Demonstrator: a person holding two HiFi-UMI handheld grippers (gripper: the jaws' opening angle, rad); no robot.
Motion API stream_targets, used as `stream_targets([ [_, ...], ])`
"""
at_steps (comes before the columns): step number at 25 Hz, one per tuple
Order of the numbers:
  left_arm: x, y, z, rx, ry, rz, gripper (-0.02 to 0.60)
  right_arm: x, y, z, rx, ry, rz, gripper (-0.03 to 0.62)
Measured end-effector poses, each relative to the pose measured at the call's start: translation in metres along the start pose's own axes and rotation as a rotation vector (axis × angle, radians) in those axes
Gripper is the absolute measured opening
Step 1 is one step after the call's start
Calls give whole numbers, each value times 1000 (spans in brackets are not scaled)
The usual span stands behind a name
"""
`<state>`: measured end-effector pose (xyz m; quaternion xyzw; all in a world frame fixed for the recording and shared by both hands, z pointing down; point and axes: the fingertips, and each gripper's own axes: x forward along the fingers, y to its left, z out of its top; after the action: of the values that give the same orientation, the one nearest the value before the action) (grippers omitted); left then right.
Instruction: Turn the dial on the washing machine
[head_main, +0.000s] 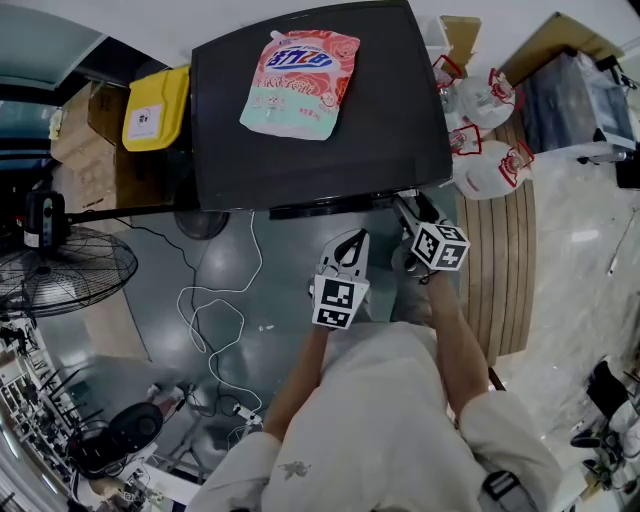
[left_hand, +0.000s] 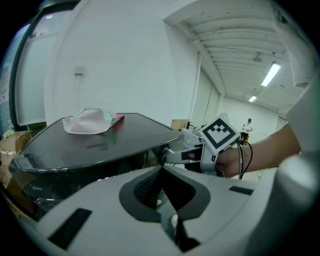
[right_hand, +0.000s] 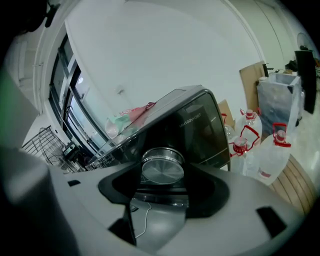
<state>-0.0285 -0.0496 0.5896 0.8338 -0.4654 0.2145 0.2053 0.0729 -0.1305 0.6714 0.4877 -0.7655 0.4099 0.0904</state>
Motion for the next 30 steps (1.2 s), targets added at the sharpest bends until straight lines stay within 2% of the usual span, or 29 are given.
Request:
stream_targets([
  [20, 4, -4, 1, 2, 2, -10, 14, 1, -2, 1, 152, -16, 101, 276],
  [30, 6, -7, -1, 8, 2, -17, 12, 2, -6, -2, 266, -27, 158, 275],
])
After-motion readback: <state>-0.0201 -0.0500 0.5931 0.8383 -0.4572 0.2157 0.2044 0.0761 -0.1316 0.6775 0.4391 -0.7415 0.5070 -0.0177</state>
